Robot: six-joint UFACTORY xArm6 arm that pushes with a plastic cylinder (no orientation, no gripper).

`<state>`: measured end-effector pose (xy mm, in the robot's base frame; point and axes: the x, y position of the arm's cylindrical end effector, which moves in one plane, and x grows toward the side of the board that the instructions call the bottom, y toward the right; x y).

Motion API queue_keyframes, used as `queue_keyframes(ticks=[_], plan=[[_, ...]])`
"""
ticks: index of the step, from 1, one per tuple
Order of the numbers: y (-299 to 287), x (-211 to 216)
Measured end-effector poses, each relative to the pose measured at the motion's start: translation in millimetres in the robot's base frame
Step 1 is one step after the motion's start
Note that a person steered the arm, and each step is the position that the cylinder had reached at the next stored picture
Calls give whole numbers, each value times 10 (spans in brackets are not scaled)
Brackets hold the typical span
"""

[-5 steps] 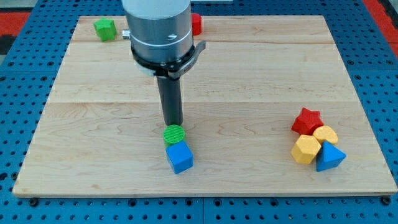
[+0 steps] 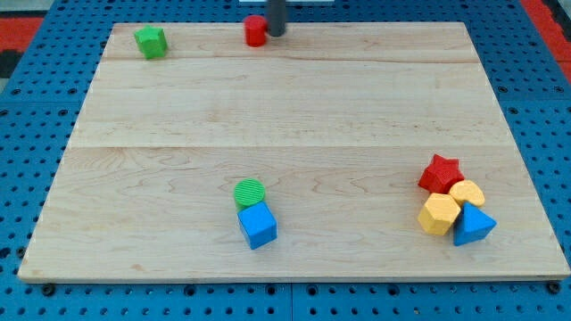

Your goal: Move the red circle above to the green star

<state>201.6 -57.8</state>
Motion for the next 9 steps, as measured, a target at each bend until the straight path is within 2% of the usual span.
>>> queue_keyframes(ticks=[1,2,3,4,5,6,7,8,9], plan=[[-442,-48],[-595,-94],[-1307,-97],[-1452,66],[-1394,505],[-1193,709],[-1229,313],[-1871,86],[-2125,523]])
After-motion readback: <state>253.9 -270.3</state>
